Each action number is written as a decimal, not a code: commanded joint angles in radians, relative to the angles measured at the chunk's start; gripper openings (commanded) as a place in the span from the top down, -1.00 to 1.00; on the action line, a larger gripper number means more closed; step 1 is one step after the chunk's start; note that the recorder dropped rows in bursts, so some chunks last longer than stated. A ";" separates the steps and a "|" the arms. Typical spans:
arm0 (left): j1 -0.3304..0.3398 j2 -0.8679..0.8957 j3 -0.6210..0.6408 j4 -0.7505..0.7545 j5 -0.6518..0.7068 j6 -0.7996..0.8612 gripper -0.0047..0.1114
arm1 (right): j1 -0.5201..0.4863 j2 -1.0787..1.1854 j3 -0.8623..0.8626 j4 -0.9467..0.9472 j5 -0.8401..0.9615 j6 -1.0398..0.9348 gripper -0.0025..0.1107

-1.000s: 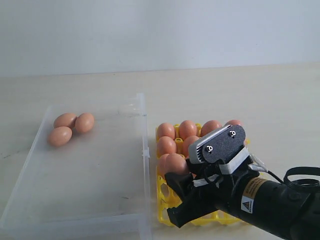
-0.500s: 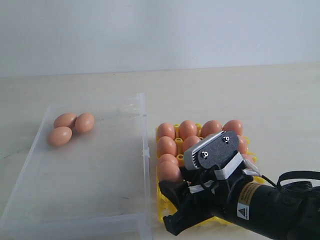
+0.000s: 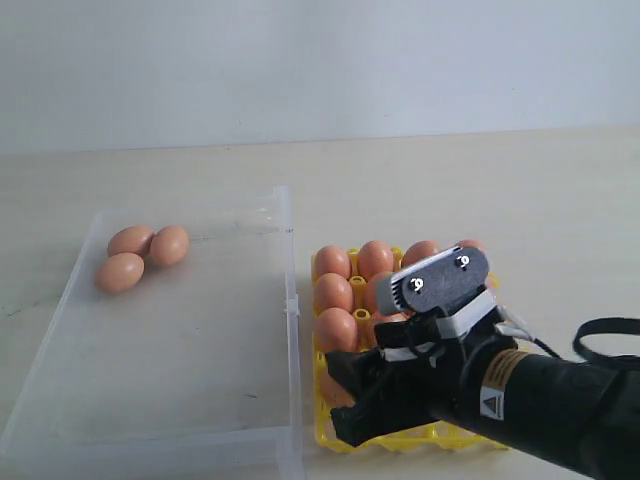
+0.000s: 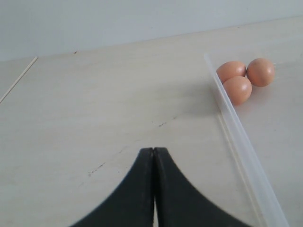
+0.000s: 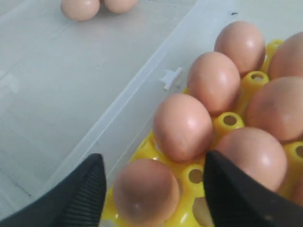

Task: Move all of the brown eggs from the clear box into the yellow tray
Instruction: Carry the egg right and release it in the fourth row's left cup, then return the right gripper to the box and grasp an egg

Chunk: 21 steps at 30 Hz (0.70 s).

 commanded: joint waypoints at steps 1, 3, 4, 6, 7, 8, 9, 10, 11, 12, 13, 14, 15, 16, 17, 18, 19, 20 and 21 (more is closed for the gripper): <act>-0.006 -0.006 -0.004 -0.002 -0.009 -0.004 0.92 | 0.001 -0.188 -0.031 0.049 0.196 -0.035 0.56; -0.006 -0.006 -0.004 -0.002 -0.009 -0.004 0.92 | 0.001 -0.259 -0.081 0.052 0.298 -0.085 0.91; -0.006 -0.006 -0.004 -0.002 -0.009 -0.004 0.92 | 0.001 -0.273 -0.120 0.052 0.357 -0.102 0.95; -0.006 -0.006 -0.004 -0.002 -0.009 -0.004 0.92 | 0.001 -0.260 -0.216 0.042 0.473 -0.107 0.96; -0.006 -0.006 -0.004 -0.002 -0.009 -0.004 0.92 | 0.001 -0.233 -0.272 0.026 0.529 -0.107 0.96; -0.006 -0.006 -0.004 -0.002 -0.009 -0.004 0.92 | 0.001 -0.205 -0.318 0.024 0.574 -0.107 0.96; -0.006 -0.006 -0.004 -0.002 -0.009 -0.004 0.92 | 0.001 -0.161 -0.382 0.014 0.630 -0.107 0.96; -0.006 -0.006 -0.004 -0.002 -0.009 -0.004 0.92 | 0.001 -0.113 -0.449 0.006 0.685 -0.107 0.96; -0.006 -0.006 -0.004 -0.002 -0.009 -0.004 0.92 | 0.001 -0.062 -0.505 0.001 0.728 -0.107 0.96; -0.006 -0.006 -0.004 -0.002 -0.009 -0.004 0.92 | 0.001 -0.008 -0.579 0.001 0.774 -0.107 0.96; -0.006 -0.006 -0.004 -0.002 -0.009 -0.004 0.92 | 0.001 0.045 -0.654 0.001 0.816 -0.113 0.96; -0.006 -0.006 -0.004 -0.002 -0.009 -0.004 0.92 | 0.001 0.088 -0.715 0.001 0.846 -0.124 0.95; -0.006 -0.006 -0.004 -0.002 -0.009 -0.004 0.92 | 0.001 0.141 -0.792 0.008 0.882 -0.139 0.93; -0.006 -0.006 -0.004 -0.002 -0.009 -0.004 0.92 | 0.001 0.196 -0.871 0.011 0.920 -0.144 0.88; -0.006 -0.006 -0.004 -0.002 -0.009 -0.004 0.92 | 0.001 0.240 -0.949 0.015 0.946 -0.144 0.81; -0.006 -0.006 -0.004 -0.002 -0.009 -0.004 0.92 | 0.001 0.293 -1.025 0.036 0.975 -0.144 0.71; -0.006 -0.006 -0.004 -0.002 -0.009 -0.004 0.92 | 0.001 0.347 -1.100 0.068 0.995 -0.144 0.58; -0.006 -0.006 -0.004 -0.002 -0.009 -0.004 0.92 | 0.001 0.399 -1.156 0.082 1.003 -0.144 0.45; -0.006 -0.006 -0.004 -0.002 -0.009 -0.004 0.92 | 0.001 0.450 -1.223 0.096 1.004 -0.139 0.29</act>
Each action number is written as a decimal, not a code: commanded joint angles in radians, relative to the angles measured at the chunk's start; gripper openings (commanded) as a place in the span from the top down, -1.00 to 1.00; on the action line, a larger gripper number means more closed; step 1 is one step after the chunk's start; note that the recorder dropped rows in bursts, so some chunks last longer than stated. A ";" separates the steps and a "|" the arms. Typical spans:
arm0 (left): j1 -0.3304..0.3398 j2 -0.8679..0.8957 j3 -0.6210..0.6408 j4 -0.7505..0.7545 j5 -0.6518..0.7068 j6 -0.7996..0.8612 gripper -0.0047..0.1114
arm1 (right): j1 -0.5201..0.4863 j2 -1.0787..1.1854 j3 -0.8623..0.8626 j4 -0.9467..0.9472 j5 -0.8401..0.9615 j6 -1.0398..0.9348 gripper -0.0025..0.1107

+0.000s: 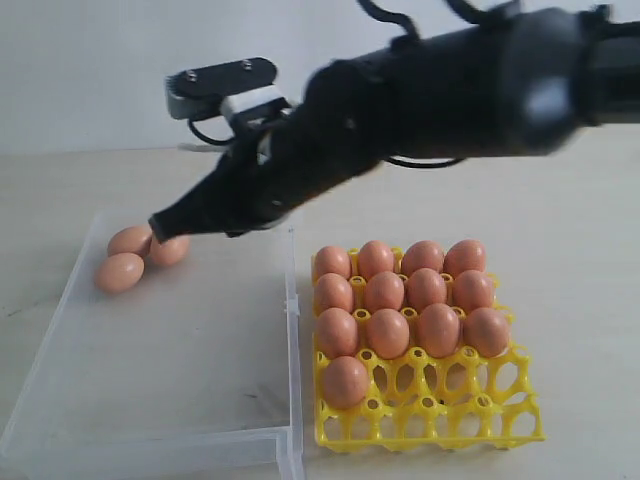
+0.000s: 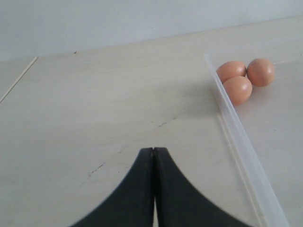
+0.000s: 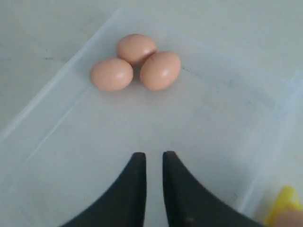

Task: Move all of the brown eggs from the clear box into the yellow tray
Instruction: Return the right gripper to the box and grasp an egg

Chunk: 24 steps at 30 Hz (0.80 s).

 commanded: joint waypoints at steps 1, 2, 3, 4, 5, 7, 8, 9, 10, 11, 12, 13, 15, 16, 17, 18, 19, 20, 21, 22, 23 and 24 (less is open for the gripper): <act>-0.006 -0.006 -0.004 -0.002 -0.009 -0.004 0.92 | 0.001 0.215 -0.281 0.062 0.057 0.027 0.12; -0.006 -0.006 -0.004 -0.002 -0.009 -0.004 0.92 | 0.001 0.254 -0.331 0.062 0.059 0.069 -0.02; -0.006 -0.006 -0.004 -0.002 -0.009 -0.004 0.92 | -0.001 0.301 -0.392 0.064 0.063 0.124 -0.14; -0.006 -0.006 -0.004 -0.002 -0.009 -0.004 0.92 | -0.001 0.347 -0.450 0.068 0.072 0.166 -0.21; -0.006 -0.006 -0.004 -0.002 -0.009 -0.004 0.92 | -0.001 0.391 -0.507 0.068 0.085 0.193 -0.24; -0.006 -0.006 -0.004 -0.002 -0.009 -0.004 0.92 | -0.001 0.465 -0.610 0.068 0.110 0.217 -0.24; -0.006 -0.006 -0.004 -0.002 -0.009 -0.004 0.92 | -0.001 0.501 -0.655 0.066 0.125 0.217 -0.24; -0.006 -0.006 -0.004 -0.002 -0.009 -0.004 0.92 | -0.001 0.528 -0.689 0.058 0.141 0.224 -0.24; -0.006 -0.006 -0.004 -0.002 -0.009 -0.004 0.92 | -0.001 0.559 -0.729 0.043 0.159 0.246 -0.24; -0.006 -0.006 -0.004 -0.002 -0.009 -0.004 0.92 | -0.005 0.586 -0.764 0.025 0.181 0.276 -0.24; -0.006 -0.006 -0.004 -0.002 -0.009 -0.004 0.92 | -0.008 0.611 -0.790 0.011 0.202 0.294 -0.24; -0.006 -0.006 -0.004 -0.002 -0.009 -0.004 0.92 | -0.014 0.632 -0.821 -0.009 0.229 0.316 -0.24; -0.006 -0.006 -0.004 -0.002 -0.009 -0.004 0.92 | -0.017 0.659 -0.865 -0.050 0.272 0.332 -0.24; -0.006 -0.006 -0.004 -0.002 -0.009 -0.004 0.92 | -0.017 0.670 -0.879 -0.071 0.286 0.352 -0.24; -0.006 -0.006 -0.004 -0.002 -0.009 -0.004 0.92 | -0.019 0.673 -0.889 -0.085 0.291 0.365 -0.24; -0.006 -0.006 -0.004 -0.002 -0.009 -0.004 0.92 | -0.019 0.677 -0.890 -0.102 0.287 0.373 -0.24; -0.006 -0.006 -0.004 -0.002 -0.009 -0.004 0.92 | -0.019 0.680 -0.890 -0.112 0.279 0.373 -0.24; -0.006 -0.006 -0.004 -0.002 -0.009 -0.004 0.92 | -0.019 0.680 -0.890 -0.120 0.275 0.375 -0.24; -0.006 -0.006 -0.004 -0.002 -0.009 -0.004 0.92 | -0.019 0.682 -0.890 -0.120 0.273 0.375 -0.24; -0.006 -0.006 -0.004 -0.002 -0.009 -0.004 0.92 | -0.021 0.687 -0.890 -0.120 0.267 0.375 -0.24; -0.006 -0.006 -0.004 -0.002 -0.009 -0.004 0.92 | -0.021 0.689 -0.890 -0.120 0.262 0.375 -0.24; -0.006 -0.006 -0.004 -0.002 -0.009 -0.004 0.92 | -0.021 0.691 -0.890 -0.120 0.259 0.375 -0.24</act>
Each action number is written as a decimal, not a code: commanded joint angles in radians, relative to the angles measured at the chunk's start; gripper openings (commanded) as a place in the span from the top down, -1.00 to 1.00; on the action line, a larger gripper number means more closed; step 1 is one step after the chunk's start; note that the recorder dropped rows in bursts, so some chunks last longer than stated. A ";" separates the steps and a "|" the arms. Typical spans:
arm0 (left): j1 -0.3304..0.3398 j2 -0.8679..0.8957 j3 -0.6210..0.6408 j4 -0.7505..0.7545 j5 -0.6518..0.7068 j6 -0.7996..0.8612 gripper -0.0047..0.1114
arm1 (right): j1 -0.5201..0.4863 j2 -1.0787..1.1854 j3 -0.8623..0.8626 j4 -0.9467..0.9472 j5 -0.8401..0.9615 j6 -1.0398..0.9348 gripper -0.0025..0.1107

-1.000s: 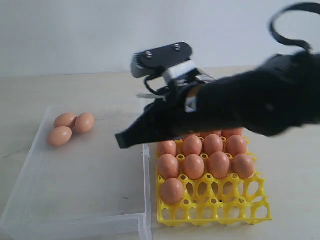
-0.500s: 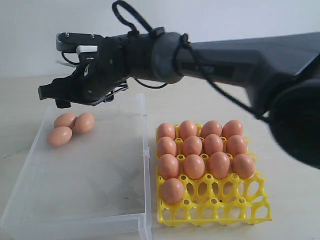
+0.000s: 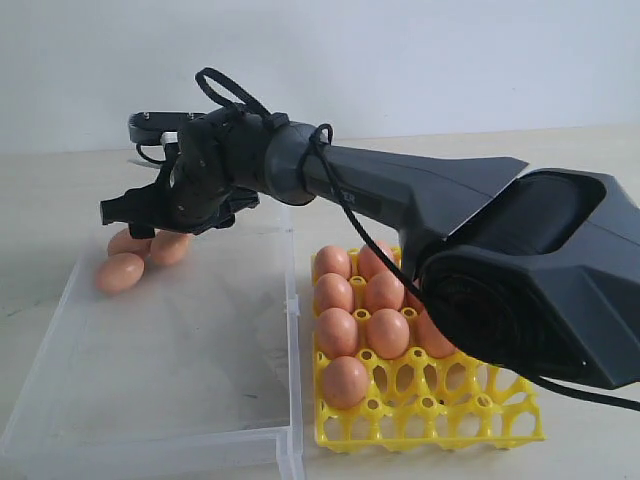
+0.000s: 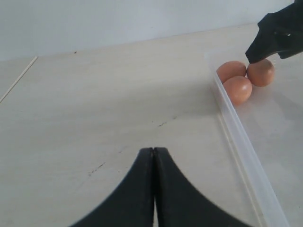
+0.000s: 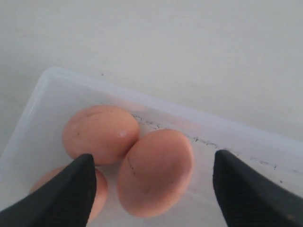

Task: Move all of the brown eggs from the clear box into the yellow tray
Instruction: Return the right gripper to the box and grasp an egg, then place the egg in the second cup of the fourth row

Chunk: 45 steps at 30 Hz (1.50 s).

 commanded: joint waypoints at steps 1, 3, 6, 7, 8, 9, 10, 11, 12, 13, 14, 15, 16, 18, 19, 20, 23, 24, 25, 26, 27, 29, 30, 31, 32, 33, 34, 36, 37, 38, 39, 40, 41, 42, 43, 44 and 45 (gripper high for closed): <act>-0.006 -0.006 -0.004 -0.002 -0.009 -0.004 0.92 | -0.006 0.013 -0.010 -0.018 -0.023 0.007 -0.24; -0.006 -0.006 -0.004 -0.002 -0.009 -0.004 0.92 | -0.006 0.018 -0.010 -0.017 -0.030 0.007 -0.24; -0.006 -0.006 -0.004 -0.002 -0.009 -0.004 0.92 | -0.006 0.026 -0.010 -0.017 -0.043 0.007 -0.24; -0.006 -0.006 -0.004 -0.002 -0.009 -0.004 0.92 | -0.006 0.026 -0.010 -0.014 -0.050 0.007 -0.24; -0.006 -0.006 -0.004 -0.002 -0.009 -0.004 0.92 | -0.006 0.026 -0.010 -0.014 -0.055 0.007 -0.24; -0.006 -0.006 -0.004 -0.002 -0.009 -0.004 0.92 | -0.006 0.026 -0.010 -0.014 -0.065 0.007 -0.24; -0.006 -0.006 -0.004 -0.002 -0.009 -0.004 0.92 | -0.006 0.026 -0.010 -0.014 -0.073 0.007 -0.23; -0.006 -0.006 -0.004 -0.002 -0.009 -0.004 0.92 | -0.006 0.026 -0.010 -0.014 -0.078 0.007 -0.22; -0.006 -0.006 -0.004 -0.002 -0.009 -0.004 0.92 | -0.006 0.026 -0.010 -0.011 -0.082 0.007 -0.20; -0.006 -0.006 -0.004 -0.002 -0.009 -0.004 0.92 | -0.006 0.030 -0.010 0.000 -0.082 0.007 -0.18; -0.006 -0.006 -0.004 -0.002 -0.009 -0.004 0.92 | -0.006 0.035 -0.010 0.006 -0.080 0.007 -0.17; -0.006 -0.006 -0.004 -0.002 -0.009 -0.004 0.92 | -0.006 0.039 -0.010 0.012 -0.076 0.005 -0.17; -0.006 -0.006 -0.004 -0.002 -0.009 -0.004 0.92 | -0.006 0.044 -0.010 0.023 -0.066 0.003 -0.17; -0.006 -0.006 -0.004 -0.002 -0.009 -0.004 0.92 | -0.006 0.044 -0.010 0.027 -0.062 0.003 -0.13; -0.006 -0.006 -0.004 -0.002 -0.009 -0.004 0.92 | -0.006 0.044 -0.010 0.027 -0.059 0.003 -0.06; -0.006 -0.006 -0.004 -0.002 -0.009 -0.004 0.92 | -0.006 0.044 -0.010 0.027 -0.049 -0.005 0.10; -0.006 -0.006 -0.004 -0.002 -0.009 -0.004 0.92 | -0.006 0.039 -0.010 0.032 0.005 -0.075 0.88; -0.006 -0.006 -0.004 -0.002 -0.009 -0.004 0.92 | -0.006 0.031 -0.010 0.032 0.008 -0.091 0.95; -0.006 -0.006 -0.004 -0.002 -0.009 -0.004 0.92 | -0.006 0.013 -0.010 0.032 0.004 -0.104 0.96; -0.006 -0.006 -0.004 -0.002 -0.009 -0.004 0.92 | -0.006 -0.006 -0.003 0.028 -0.001 -0.104 0.96; -0.006 -0.006 -0.004 -0.002 -0.009 -0.004 0.92 | -0.006 -0.038 0.014 0.016 -0.016 -0.121 0.96; -0.006 -0.006 -0.004 -0.002 -0.009 -0.004 0.92 | -0.006 -0.118 0.115 0.025 -0.102 -0.220 0.96; -0.006 -0.006 -0.004 -0.002 -0.009 -0.004 0.92 | -0.006 -0.169 0.183 0.032 -0.156 -0.268 0.96; -0.006 -0.006 -0.004 -0.002 -0.009 -0.004 0.92 | -0.003 -0.233 0.300 0.051 -0.242 -0.339 0.96; -0.006 -0.006 -0.004 -0.002 -0.009 -0.004 0.92 | -0.002 -0.283 0.369 0.053 -0.298 -0.376 0.96; -0.006 -0.006 -0.004 -0.002 -0.009 -0.004 0.92 | 0.005 -0.339 0.483 0.053 -0.399 -0.416 0.96; -0.006 -0.006 -0.004 -0.002 -0.009 -0.004 0.92 | 0.005 -0.398 0.565 0.057 -0.479 -0.445 0.96; -0.006 -0.006 -0.004 -0.002 -0.009 -0.004 0.92 | 0.005 -0.519 0.775 0.114 -0.696 -0.516 0.96; -0.006 -0.006 -0.004 -0.002 -0.009 -0.004 0.92 | 0.005 -0.568 0.878 0.143 -0.790 -0.543 0.96; -0.006 -0.006 -0.004 -0.002 -0.009 -0.004 0.92 | 0.005 -0.618 0.957 0.169 -0.852 -0.579 0.96; -0.006 -0.006 -0.004 -0.002 -0.009 -0.004 0.92 | 0.005 -0.693 1.072 0.190 -0.927 -0.622 0.96; -0.006 -0.006 -0.004 -0.002 -0.009 -0.004 0.92 | 0.005 -0.739 1.145 0.209 -0.971 -0.665 0.96; -0.006 -0.006 -0.004 -0.002 -0.009 -0.004 0.92 | 0.005 -0.798 1.215 0.214 -1.008 -0.690 0.96; -0.006 -0.006 -0.004 -0.002 -0.009 -0.004 0.92 | 0.005 -0.856 1.313 0.214 -1.044 -0.724 0.96; -0.006 -0.006 -0.004 -0.002 -0.009 -0.004 0.92 | 0.005 -0.910 1.373 0.222 -1.053 -0.739 0.96; -0.006 -0.006 -0.004 -0.002 -0.009 -0.004 0.92 | 0.005 -0.962 1.442 0.238 -1.054 -0.750 0.96; -0.006 -0.006 -0.004 -0.002 -0.009 -0.004 0.92 | 0.005 -1.011 1.508 0.254 -1.056 -0.756 0.96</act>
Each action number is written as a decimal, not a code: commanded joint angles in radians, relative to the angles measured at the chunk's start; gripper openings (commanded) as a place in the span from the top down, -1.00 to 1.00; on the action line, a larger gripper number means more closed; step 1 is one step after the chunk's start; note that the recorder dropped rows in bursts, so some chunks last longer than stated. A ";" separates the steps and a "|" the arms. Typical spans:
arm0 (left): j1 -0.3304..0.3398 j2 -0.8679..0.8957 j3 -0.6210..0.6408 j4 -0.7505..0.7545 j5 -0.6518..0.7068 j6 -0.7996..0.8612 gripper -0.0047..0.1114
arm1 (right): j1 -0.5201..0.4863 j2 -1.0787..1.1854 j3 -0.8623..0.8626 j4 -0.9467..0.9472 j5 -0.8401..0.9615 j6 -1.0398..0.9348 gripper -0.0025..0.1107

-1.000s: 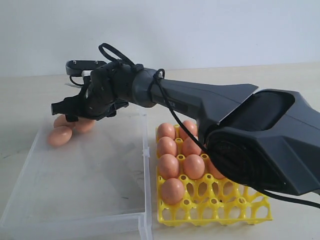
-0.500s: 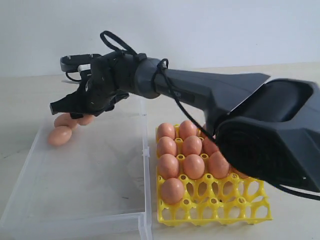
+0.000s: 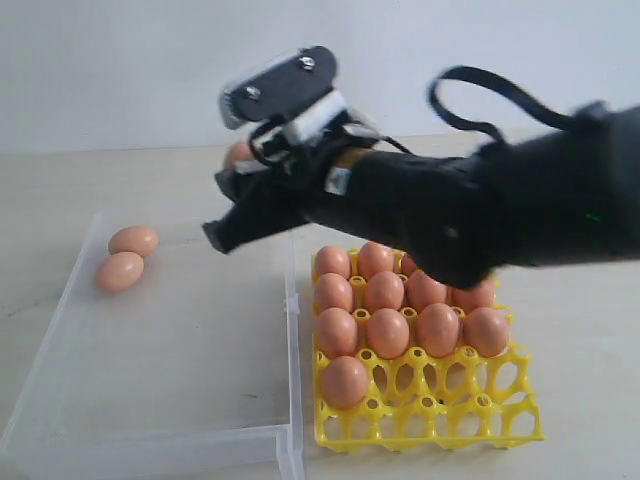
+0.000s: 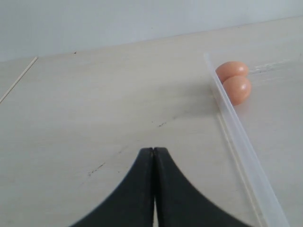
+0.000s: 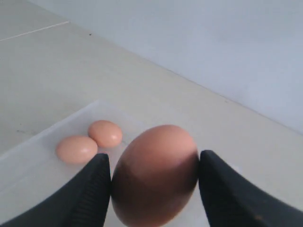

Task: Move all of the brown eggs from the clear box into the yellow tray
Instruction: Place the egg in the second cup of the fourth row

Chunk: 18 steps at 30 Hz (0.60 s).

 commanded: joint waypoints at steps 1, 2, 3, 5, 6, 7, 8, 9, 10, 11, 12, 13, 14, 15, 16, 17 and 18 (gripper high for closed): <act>-0.006 -0.006 -0.004 -0.002 -0.009 -0.004 0.92 | 0.001 -0.208 0.282 0.066 -0.086 -0.073 0.96; -0.006 -0.006 -0.004 -0.002 -0.009 -0.004 0.92 | 0.001 -0.247 0.341 0.086 -0.103 -0.073 0.96; -0.006 -0.006 -0.004 -0.002 -0.009 -0.004 0.92 | 0.001 -0.280 0.396 0.117 -0.124 -0.071 0.96; -0.006 -0.006 -0.004 -0.002 -0.009 -0.004 0.92 | 0.001 -0.327 0.486 0.192 -0.160 -0.071 0.96; -0.006 -0.006 -0.004 -0.002 -0.009 -0.004 0.92 | 0.001 -0.348 0.529 0.217 -0.177 -0.062 0.96; -0.006 -0.006 -0.004 -0.002 -0.009 -0.004 0.92 | 0.001 -0.365 0.560 0.223 -0.181 -0.033 0.96; -0.006 -0.006 -0.004 -0.002 -0.009 -0.004 0.92 | 0.001 -0.380 0.592 0.223 -0.183 0.001 0.96; -0.006 -0.006 -0.004 -0.002 -0.009 -0.004 0.92 | 0.001 -0.391 0.619 0.223 -0.185 0.037 0.96; -0.006 -0.006 -0.004 -0.002 -0.009 -0.004 0.92 | 0.001 -0.398 0.637 0.223 -0.185 0.062 0.96; -0.006 -0.006 -0.004 -0.002 -0.009 -0.004 0.92 | 0.001 -0.406 0.656 0.223 -0.185 0.088 0.96; -0.006 -0.006 -0.004 -0.002 -0.009 -0.004 0.92 | 0.001 -0.408 0.671 0.221 -0.185 0.112 0.96; -0.006 -0.006 -0.004 -0.002 -0.009 -0.004 0.92 | 0.001 -0.408 0.683 0.221 -0.185 0.132 0.96; -0.006 -0.006 -0.004 -0.002 -0.009 -0.004 0.92 | 0.001 -0.408 0.693 0.216 -0.185 0.147 0.96; -0.006 -0.006 -0.004 -0.002 -0.009 -0.004 0.92 | 0.001 -0.408 0.700 0.211 -0.188 0.166 0.96; -0.006 -0.006 -0.004 -0.002 -0.009 -0.004 0.92 | 0.001 -0.408 0.705 0.203 -0.192 0.192 0.96; -0.006 -0.006 -0.004 -0.002 -0.009 -0.004 0.92 | 0.001 -0.408 0.710 0.194 -0.199 0.227 0.96; -0.006 -0.006 -0.004 -0.002 -0.009 -0.004 0.92 | 0.001 -0.408 0.712 0.171 -0.202 0.259 0.96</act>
